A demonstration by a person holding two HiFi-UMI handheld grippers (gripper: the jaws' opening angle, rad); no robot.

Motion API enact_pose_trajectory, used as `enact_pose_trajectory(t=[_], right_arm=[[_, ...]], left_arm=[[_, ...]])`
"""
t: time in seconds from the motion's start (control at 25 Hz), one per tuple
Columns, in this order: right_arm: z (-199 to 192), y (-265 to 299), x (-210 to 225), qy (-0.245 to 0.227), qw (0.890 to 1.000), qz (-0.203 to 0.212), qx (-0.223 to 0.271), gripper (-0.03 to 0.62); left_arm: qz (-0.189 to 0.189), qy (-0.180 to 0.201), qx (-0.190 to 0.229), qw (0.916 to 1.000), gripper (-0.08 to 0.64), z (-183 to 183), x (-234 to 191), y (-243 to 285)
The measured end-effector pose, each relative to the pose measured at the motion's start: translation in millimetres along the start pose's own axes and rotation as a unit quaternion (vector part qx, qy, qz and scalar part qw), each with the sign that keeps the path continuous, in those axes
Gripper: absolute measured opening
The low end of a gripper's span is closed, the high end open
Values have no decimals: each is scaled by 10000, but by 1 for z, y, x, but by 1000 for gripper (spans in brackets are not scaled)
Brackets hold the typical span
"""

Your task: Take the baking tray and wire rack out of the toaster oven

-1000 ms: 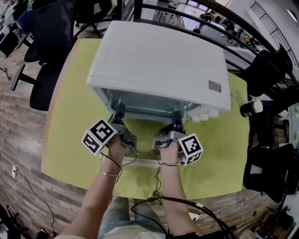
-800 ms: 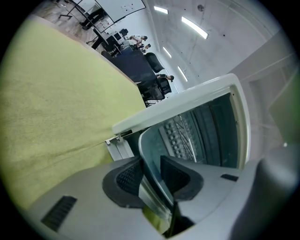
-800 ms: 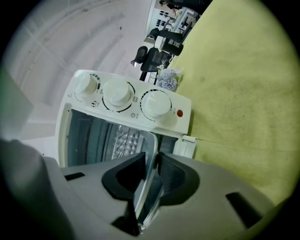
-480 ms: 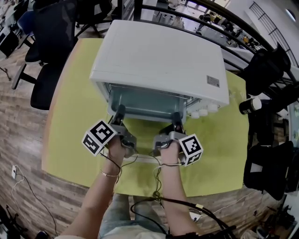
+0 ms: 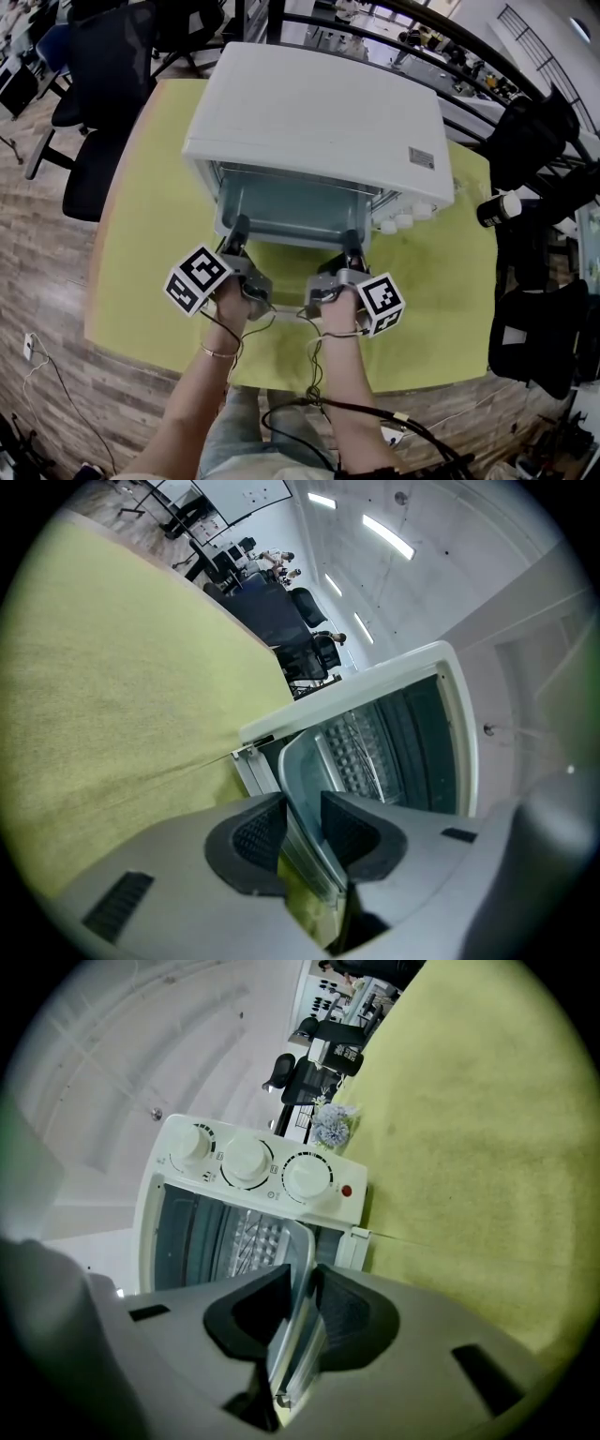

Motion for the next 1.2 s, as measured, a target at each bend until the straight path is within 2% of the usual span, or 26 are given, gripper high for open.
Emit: enact_pose_trajectory(t=[0.32,0.68,1.2], right_arm=[[-1,-11,1,-1,9999,26,-129,78],[-4,-26,2,-45,9997,14,-234,78],[-8,-53,4,-131,9991,-71,-393,81]], left_arm=[[40,30,-17,10000,107,-3,-1,-11],[-67,-171,67,9998,101,-9,-6,-25],[-46,-159,45,9999,101,-19,-8,-51]])
Point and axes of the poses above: the fingertips, and each gripper's own axes: y forward along the fingers, x to its right, z out of its top, the point moved 10 cm from there along -y, backward along the fingers, and after that the axes turned 3 degrees about -x, right-handed, at the moved point
